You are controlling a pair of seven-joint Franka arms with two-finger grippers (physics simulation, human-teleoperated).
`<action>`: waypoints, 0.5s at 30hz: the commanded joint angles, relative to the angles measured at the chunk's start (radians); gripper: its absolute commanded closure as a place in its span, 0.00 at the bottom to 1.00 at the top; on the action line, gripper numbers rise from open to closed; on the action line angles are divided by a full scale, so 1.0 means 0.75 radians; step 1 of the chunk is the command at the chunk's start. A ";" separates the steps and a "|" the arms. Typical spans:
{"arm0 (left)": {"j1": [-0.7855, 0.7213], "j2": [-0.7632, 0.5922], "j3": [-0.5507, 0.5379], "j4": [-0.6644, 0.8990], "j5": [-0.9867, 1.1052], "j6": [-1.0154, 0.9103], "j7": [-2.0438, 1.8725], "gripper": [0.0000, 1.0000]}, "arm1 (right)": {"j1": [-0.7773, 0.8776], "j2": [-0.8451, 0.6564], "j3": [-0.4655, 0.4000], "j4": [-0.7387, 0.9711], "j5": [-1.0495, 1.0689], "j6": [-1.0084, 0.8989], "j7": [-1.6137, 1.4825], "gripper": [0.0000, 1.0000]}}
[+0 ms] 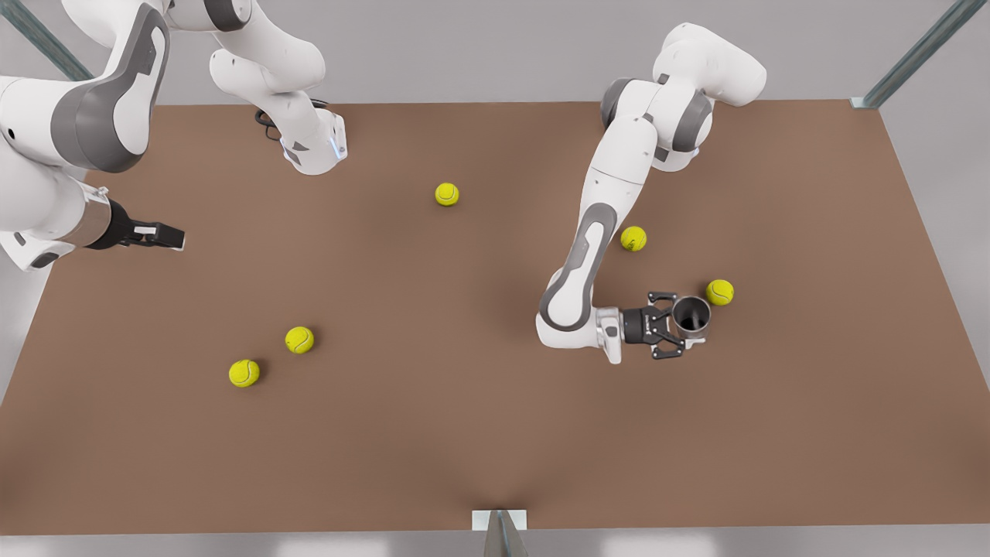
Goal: Put the tennis tube upright
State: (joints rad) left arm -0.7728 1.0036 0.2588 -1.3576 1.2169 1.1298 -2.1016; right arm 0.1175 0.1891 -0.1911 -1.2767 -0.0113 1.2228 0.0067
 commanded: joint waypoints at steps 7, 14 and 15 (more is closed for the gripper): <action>0.010 0.018 0.003 -0.002 -0.064 0.099 -0.090 0.22 | 0.001 -0.001 -0.001 0.001 0.001 0.000 -0.001 0.00; -0.005 0.014 0.003 -0.008 -0.170 0.097 -0.325 0.22 | 0.001 0.008 0.001 0.001 -0.001 0.000 0.001 0.00; -0.009 0.008 -0.001 -0.024 -0.215 0.105 -0.327 0.22 | 0.001 0.006 0.001 0.001 -0.001 0.000 0.001 0.00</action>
State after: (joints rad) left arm -0.7763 1.0126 0.2563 -1.3720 1.1068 1.2006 -2.1643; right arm 0.1181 0.1949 -0.1896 -1.2767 -0.0124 1.2230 0.0067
